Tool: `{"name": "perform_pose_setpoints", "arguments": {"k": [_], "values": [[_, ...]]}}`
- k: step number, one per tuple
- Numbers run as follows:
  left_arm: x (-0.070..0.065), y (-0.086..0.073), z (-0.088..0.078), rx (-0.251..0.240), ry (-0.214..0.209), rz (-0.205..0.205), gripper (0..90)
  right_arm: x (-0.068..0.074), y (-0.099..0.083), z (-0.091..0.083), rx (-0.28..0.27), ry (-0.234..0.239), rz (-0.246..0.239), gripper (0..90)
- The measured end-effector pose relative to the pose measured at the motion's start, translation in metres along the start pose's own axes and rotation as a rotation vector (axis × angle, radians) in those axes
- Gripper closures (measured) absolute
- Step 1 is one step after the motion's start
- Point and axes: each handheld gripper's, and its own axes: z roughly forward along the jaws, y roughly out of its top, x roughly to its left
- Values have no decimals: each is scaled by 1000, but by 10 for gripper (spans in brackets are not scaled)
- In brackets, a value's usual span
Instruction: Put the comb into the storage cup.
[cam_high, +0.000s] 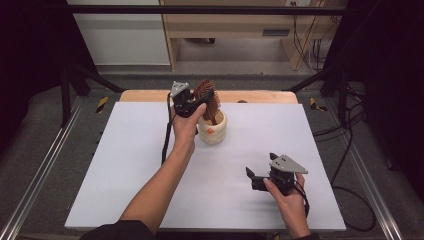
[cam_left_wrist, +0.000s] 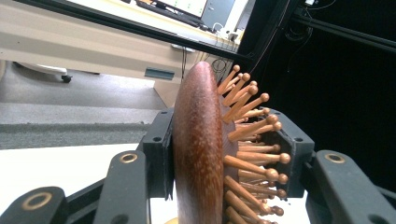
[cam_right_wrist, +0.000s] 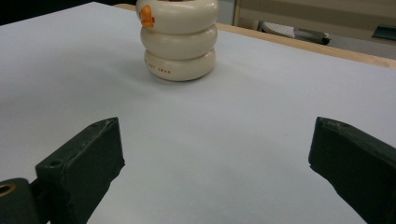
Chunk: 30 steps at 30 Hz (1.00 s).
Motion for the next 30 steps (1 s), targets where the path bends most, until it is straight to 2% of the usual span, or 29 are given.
{"name": "perform_pose_setpoints", "arguments": {"k": [23, 30], "values": [[19, -1, 1, -4, 6, -82, 488, -1, -1, 0, 6, 7, 7, 36], [22, -2, -1, -4, 7, -84, 486, -2, -1, 0, 10, 8, 7, 36]]}}
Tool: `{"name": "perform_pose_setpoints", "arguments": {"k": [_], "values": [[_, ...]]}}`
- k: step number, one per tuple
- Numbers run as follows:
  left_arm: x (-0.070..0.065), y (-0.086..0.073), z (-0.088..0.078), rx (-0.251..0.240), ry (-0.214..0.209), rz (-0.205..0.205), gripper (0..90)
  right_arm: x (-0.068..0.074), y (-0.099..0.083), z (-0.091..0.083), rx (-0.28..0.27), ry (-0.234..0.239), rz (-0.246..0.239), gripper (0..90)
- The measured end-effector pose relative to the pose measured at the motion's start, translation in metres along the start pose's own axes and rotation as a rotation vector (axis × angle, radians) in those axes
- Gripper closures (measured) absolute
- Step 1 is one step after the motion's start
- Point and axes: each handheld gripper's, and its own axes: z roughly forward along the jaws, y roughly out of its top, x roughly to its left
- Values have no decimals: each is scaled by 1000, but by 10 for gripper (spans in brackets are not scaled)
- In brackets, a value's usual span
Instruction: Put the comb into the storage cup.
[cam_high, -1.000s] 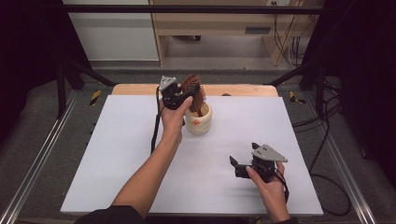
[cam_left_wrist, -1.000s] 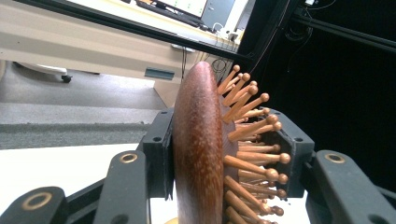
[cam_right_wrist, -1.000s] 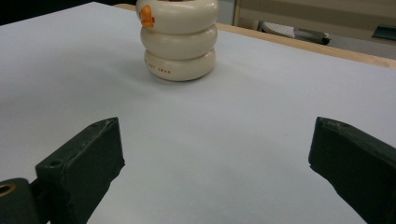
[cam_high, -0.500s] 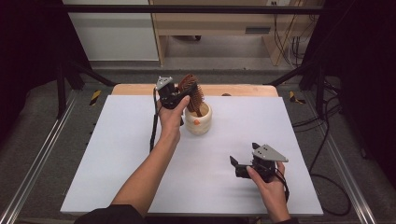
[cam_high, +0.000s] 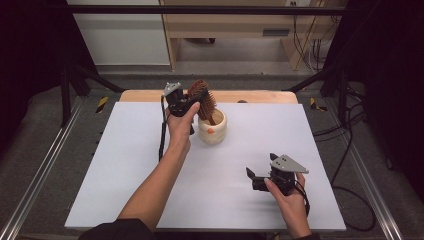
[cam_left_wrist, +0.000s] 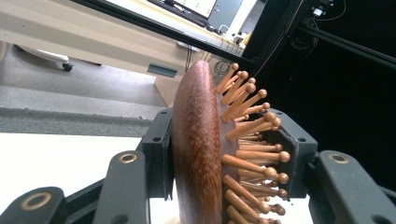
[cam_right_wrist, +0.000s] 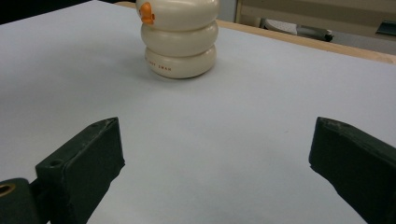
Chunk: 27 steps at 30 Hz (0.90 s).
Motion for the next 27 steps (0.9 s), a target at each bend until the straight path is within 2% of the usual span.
{"name": "perform_pose_setpoints", "arguments": {"k": [27], "values": [[5, 0, 1, 0, -4, -17, 483, 0, -1, 0, 1, 3, 4, 36]]}}
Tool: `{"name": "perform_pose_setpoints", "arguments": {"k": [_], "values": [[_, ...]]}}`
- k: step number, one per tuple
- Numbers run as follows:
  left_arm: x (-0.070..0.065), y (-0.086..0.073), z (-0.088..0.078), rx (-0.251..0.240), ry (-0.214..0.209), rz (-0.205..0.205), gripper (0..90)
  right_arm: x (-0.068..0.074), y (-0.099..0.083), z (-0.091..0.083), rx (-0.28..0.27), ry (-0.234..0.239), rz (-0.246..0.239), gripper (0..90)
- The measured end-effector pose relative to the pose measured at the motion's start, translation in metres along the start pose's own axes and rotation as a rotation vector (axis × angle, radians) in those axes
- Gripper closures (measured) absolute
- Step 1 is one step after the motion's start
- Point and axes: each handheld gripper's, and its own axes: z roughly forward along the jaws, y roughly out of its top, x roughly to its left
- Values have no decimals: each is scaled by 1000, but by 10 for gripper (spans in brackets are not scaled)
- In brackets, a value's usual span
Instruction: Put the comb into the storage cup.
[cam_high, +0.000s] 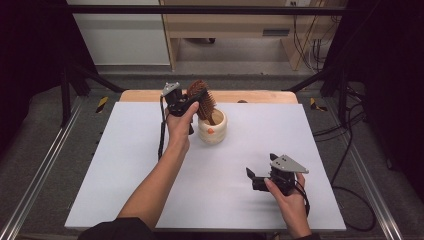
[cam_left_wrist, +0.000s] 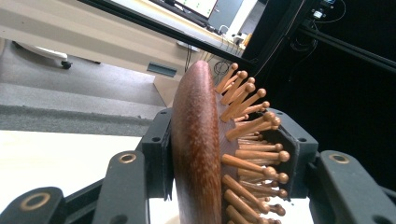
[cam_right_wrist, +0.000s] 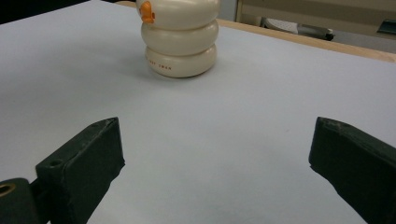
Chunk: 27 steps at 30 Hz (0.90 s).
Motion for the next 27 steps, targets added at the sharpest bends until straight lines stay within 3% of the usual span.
{"name": "perform_pose_setpoints", "arguments": {"k": [27], "values": [[3, -1, -1, 5, 8, 17, 463, 0, 0, 1, 2, 2, -4, 36]]}}
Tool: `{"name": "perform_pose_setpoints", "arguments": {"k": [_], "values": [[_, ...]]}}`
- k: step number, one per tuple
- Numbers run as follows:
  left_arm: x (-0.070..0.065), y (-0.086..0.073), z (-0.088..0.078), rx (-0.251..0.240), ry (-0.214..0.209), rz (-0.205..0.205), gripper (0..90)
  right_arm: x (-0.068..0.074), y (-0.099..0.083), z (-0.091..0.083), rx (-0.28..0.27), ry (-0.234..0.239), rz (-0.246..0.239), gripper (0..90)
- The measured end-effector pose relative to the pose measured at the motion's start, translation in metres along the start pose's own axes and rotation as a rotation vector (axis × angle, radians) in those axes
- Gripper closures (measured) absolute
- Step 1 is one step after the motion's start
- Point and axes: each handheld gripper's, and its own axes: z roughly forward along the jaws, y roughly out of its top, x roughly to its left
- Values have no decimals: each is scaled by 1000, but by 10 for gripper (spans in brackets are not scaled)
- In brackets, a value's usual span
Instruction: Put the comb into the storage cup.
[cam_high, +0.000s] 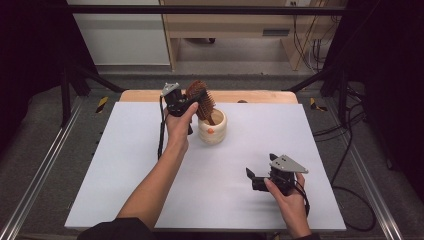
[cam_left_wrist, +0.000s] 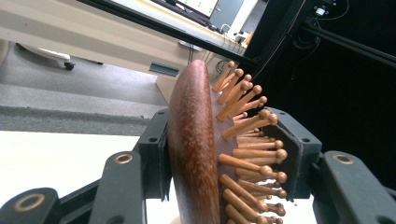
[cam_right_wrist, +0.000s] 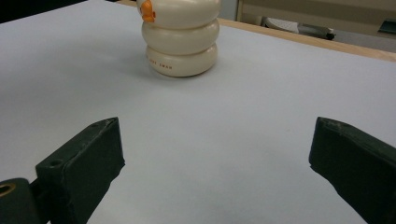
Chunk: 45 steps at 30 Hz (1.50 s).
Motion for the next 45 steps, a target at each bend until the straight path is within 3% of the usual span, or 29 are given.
{"name": "perform_pose_setpoints", "arguments": {"k": [28, 45], "values": [[3, -2, 0, -7, 30, 15, 435, 1, 0, 0, 2, 2, -1, 36], [0, -4, 1, -9, 52, 61, 407, 1, 0, 0, -1, 2, 1, 36]]}}
